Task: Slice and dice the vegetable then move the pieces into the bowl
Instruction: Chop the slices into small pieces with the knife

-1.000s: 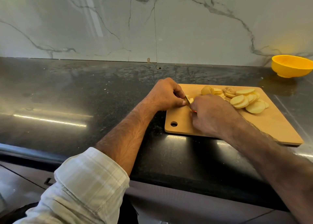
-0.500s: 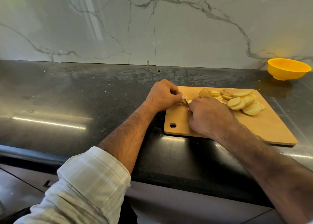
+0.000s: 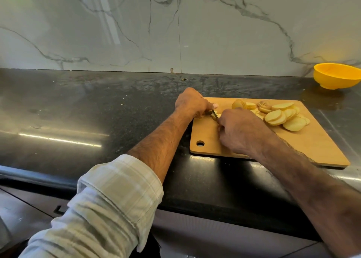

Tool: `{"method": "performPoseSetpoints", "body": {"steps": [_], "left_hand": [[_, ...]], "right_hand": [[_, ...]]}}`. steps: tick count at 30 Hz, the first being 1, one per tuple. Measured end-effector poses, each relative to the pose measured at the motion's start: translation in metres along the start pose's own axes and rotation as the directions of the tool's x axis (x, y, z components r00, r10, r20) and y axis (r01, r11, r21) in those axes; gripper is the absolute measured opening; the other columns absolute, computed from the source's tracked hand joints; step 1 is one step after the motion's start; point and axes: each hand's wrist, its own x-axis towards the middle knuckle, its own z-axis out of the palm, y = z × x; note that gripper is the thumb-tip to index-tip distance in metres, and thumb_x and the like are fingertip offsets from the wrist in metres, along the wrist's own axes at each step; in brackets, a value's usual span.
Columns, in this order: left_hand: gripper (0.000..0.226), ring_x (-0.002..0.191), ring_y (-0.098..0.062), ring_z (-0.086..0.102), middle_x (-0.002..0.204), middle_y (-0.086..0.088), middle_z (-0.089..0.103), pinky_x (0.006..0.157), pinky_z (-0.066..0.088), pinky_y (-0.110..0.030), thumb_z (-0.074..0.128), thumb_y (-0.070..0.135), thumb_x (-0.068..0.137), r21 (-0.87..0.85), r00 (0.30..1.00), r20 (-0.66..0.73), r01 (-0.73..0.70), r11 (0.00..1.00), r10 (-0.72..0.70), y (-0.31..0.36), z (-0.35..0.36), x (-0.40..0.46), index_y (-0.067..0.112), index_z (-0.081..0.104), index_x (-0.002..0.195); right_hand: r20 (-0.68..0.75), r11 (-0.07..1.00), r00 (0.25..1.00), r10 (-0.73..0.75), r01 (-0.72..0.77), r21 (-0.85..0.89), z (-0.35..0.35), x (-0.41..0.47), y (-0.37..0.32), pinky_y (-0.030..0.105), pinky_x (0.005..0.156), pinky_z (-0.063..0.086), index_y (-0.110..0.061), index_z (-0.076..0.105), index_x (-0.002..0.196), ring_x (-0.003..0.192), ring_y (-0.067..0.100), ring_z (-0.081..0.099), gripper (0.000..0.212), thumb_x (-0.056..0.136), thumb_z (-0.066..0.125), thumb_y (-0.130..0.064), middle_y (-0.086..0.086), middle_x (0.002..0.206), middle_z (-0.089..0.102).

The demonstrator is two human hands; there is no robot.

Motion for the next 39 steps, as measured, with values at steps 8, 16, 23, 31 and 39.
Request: {"method": "performPoseSetpoints", "body": {"steps": [8, 16, 23, 31, 39], "left_hand": [[0.048, 0.076, -0.015, 0.068, 0.084, -0.002, 0.075, 0.072, 0.058, -0.036, 0.087, 0.057, 0.079, 0.036, 0.998, 0.023, -0.066, 0.997, 0.066, -0.002, 0.0, -0.007, 0.01, 0.076, 0.084], [0.019, 0.073, -0.005, 0.067, 0.087, -0.002, 0.077, 0.076, 0.051, -0.026, 0.074, 0.031, 0.099, -0.124, 0.933, 0.228, -0.257, 0.958, 0.28, -0.023, -0.043, -0.024, 0.013, 0.078, 0.097], [0.011, 0.098, -0.004, 0.059, 0.108, 0.01, 0.069, 0.085, 0.046, -0.029, 0.074, 0.031, 0.098, 0.052, 0.866, 0.312, -0.426, 0.903, 0.39, -0.017, -0.037, -0.028, 0.025, 0.08, 0.105], [0.015, 0.104, -0.007, 0.061, 0.112, 0.007, 0.067, 0.087, 0.049, -0.026, 0.069, 0.027, 0.102, 0.043, 0.879, 0.205, -0.448, 0.893, 0.431, -0.016, -0.032, -0.028, 0.023, 0.075, 0.115], [0.015, 0.104, -0.01, 0.065, 0.107, 0.006, 0.071, 0.096, 0.055, -0.034, 0.066, 0.026, 0.103, 0.035, 0.873, 0.192, -0.462, 0.886, 0.448, -0.012, -0.021, -0.031, 0.021, 0.076, 0.113]], "right_hand": [[-0.035, 0.999, 0.999, 0.032, -0.03, 0.033, 0.004, 0.0, 0.012, 0.029, 0.067, 0.042, -0.025, 0.07, 0.115, 0.089, 0.014, 0.053, 0.021, 0.099, 0.059, -0.032, -0.006, 0.097, 0.059], [-0.242, 0.996, 0.97, -0.006, 0.028, 0.09, -0.003, -0.029, 0.022, 0.032, 0.065, 0.045, -0.03, 0.072, 0.118, 0.082, 0.012, 0.056, 0.027, 0.104, 0.051, -0.038, -0.008, 0.094, 0.066], [-0.163, 0.999, 0.986, 0.03, -0.033, -0.018, -0.005, -0.043, 0.023, 0.033, 0.076, 0.053, -0.032, 0.07, 0.124, 0.094, 0.014, 0.059, 0.031, 0.106, 0.046, -0.04, -0.009, 0.109, 0.07], [-0.183, 0.997, 0.981, 0.071, -0.067, 0.025, -0.012, -0.064, 0.032, 0.028, 0.07, 0.055, -0.034, 0.07, 0.128, 0.08, 0.006, 0.056, 0.031, 0.105, 0.051, -0.043, -0.014, 0.096, 0.067], [-0.125, 0.988, 0.981, 0.151, -0.151, 0.006, -0.007, -0.061, 0.026, 0.031, 0.071, 0.054, -0.03, 0.071, 0.119, 0.085, 0.011, 0.058, 0.027, 0.104, 0.051, -0.041, -0.007, 0.1, 0.067]]}}
